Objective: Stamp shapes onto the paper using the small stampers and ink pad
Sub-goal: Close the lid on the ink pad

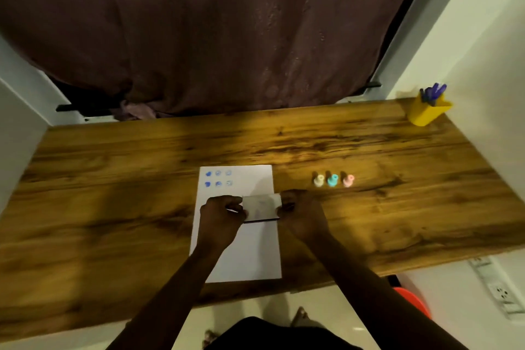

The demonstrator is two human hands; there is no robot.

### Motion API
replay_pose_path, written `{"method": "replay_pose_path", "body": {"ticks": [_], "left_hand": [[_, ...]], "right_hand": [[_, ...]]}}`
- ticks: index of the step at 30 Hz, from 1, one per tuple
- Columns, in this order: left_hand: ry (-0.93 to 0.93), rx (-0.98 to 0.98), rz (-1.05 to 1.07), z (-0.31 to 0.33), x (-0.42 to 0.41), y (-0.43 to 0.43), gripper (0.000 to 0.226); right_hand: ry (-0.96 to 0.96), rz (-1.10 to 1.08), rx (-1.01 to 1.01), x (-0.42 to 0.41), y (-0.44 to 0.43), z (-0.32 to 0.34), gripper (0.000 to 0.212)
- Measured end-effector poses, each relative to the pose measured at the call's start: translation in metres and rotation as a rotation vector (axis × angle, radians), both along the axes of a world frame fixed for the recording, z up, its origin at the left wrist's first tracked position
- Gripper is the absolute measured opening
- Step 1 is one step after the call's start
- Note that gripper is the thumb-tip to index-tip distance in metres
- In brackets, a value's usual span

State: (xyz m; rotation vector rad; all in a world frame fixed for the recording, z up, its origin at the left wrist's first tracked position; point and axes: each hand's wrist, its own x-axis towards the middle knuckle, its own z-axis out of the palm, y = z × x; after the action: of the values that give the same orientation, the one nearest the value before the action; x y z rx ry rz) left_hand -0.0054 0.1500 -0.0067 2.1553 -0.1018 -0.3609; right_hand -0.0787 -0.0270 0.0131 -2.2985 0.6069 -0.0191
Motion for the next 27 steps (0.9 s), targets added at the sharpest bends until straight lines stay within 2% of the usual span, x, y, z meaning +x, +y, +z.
{"method": "replay_pose_path", "body": {"ticks": [4, 8, 17, 27], "left_hand": [[-0.036, 0.044, -0.080, -0.006, -0.006, -0.040, 0.035], [0.005, 0.023, -0.146, -0.009, -0.015, -0.079, 0.029], [0.010, 0.053, -0.158, -0.025, -0.031, -0.137, 0.013], [0.077, 0.080, -0.124, -0.042, -0.038, -0.157, 0.033]], "right_hand": [[0.022, -0.060, -0.020, -0.014, -0.038, -0.002, 0.027], [0.063, -0.132, -0.010, -0.027, -0.075, -0.009, 0.027], [0.138, -0.174, -0.033, -0.043, -0.129, -0.023, 0.022], [0.140, -0.114, 0.000, -0.048, -0.148, -0.033, 0.025]]}}
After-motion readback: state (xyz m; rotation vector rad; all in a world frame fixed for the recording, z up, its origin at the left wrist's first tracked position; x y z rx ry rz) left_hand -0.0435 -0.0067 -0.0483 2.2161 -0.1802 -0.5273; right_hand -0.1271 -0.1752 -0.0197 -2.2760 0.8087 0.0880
